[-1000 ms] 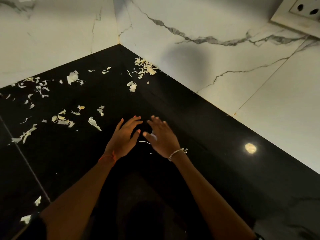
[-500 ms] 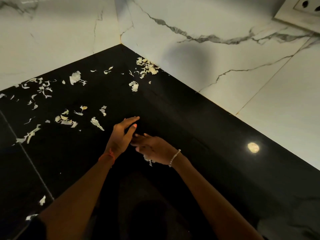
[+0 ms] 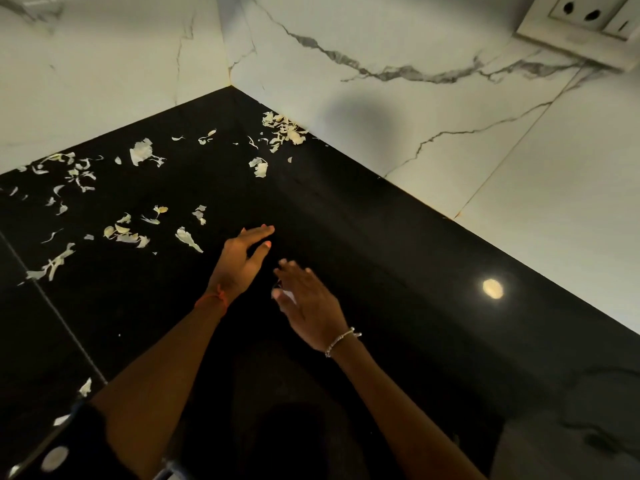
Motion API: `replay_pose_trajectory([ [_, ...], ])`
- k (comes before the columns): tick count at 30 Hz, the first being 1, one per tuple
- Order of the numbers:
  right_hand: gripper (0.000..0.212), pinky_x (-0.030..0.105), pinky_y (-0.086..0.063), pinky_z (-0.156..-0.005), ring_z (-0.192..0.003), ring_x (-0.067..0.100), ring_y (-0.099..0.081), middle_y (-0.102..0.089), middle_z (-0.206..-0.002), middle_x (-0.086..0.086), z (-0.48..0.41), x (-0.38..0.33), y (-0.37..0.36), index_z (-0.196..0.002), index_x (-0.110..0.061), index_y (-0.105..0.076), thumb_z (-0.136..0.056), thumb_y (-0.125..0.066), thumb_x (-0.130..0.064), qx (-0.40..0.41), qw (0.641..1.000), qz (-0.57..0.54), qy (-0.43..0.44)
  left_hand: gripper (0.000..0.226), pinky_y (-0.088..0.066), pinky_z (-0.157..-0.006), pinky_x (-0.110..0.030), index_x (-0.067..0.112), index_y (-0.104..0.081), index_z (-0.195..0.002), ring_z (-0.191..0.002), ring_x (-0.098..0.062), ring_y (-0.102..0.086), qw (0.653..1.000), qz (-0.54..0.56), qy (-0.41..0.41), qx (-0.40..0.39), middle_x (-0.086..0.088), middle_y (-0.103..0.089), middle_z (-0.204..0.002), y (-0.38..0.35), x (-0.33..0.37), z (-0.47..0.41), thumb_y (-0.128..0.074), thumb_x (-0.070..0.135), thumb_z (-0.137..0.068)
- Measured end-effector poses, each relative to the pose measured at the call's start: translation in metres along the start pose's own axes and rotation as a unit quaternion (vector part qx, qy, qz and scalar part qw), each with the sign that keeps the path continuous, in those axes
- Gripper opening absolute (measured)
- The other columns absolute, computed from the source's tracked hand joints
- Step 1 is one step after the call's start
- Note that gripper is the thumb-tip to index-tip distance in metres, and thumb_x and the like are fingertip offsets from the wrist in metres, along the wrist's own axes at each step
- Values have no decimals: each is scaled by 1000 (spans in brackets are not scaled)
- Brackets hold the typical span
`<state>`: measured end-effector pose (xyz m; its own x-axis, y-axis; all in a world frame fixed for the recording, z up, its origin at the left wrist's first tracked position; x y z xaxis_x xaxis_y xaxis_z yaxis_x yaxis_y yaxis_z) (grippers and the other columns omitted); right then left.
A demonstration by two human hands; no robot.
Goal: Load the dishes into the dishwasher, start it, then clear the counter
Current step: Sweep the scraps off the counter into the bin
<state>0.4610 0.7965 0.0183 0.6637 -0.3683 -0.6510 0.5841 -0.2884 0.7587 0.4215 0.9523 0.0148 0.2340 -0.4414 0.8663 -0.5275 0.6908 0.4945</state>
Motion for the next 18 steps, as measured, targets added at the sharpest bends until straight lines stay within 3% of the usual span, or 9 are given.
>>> replay_pose_trajectory([
  [2,40,13,-11,-111,-135,-3,-18,-34,-147,-5,5,-5,1,-139,-18,-39,-100,-33,-27,15,993,-118,-2,37,-13,-117,-30,8,-51,-129,-134,-15,-37,999,-25,-4,-23,-6,-49,-137,-1,2,0,-46,4,-93],
  [4,38,16,-13,-113,-136,0,-21,-36,-146,-3,3,0,8,-136,-17,-44,-100,-35,-24,63,985,-161,-25,37,-9,-115,-27,10,-49,-131,-137,-12,-30,998,-43,-3,-44,-2,-44,-142,-3,4,6,-45,7,-94],
  [6,40,22,-9,-117,-141,7,-18,-32,-149,0,-5,7,13,-138,-14,-40,-100,-33,-25,58,992,-102,-45,35,-6,-112,-20,11,-50,-131,-137,-6,-25,998,-39,6,-44,2,-40,-145,-7,9,19,-41,13,-97],
  [8,44,22,-1,-115,-143,9,-11,-22,-153,1,-7,6,9,-143,-14,-29,-101,-28,-27,0,999,-5,-45,36,-5,-110,-16,14,-47,-133,-135,1,-19,997,-71,-9,-38,5,-36,-146,-10,10,40,-35,15,-100],
  [11,48,22,3,-115,-144,9,-3,-12,-156,1,2,0,-7,-146,-14,-18,-101,-23,-29,-26,995,91,-14,39,-6,-113,-19,11,-33,-140,-133,2,-10,987,-144,-42,-55,2,-28,-150,-14,8,70,-27,12,-101],
  [16,47,15,3,-112,-142,3,-6,-15,-154,-3,42,-10,-19,-146,-14,-19,-102,-25,-28,-35,997,66,3,39,-19,-115,-31,7,-44,-133,-133,-7,-21,984,-149,-91,-20,-5,-40,-144,-12,8,110,-27,18,-99],
  [18,43,16,-1,-113,-138,-1,-11,-23,-150,-8,57,-14,-17,-143,-16,-30,-101,-28,-26,-47,999,-18,-12,43,-14,-113,-24,8,-46,-131,-133,-5,-23,989,-122,-76,-29,-4,-41,-143,-11,10,128,-23,25,-100],
])
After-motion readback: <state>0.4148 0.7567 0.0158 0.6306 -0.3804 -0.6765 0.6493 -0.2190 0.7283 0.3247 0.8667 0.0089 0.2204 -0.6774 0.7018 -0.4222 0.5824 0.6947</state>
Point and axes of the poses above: each hand's wrist, its own z-axis away from the middle knuckle, its own y-axis out of the back of the hand, x = y × z, the point moved 2 cm from there along -z, towards the middle knuckle
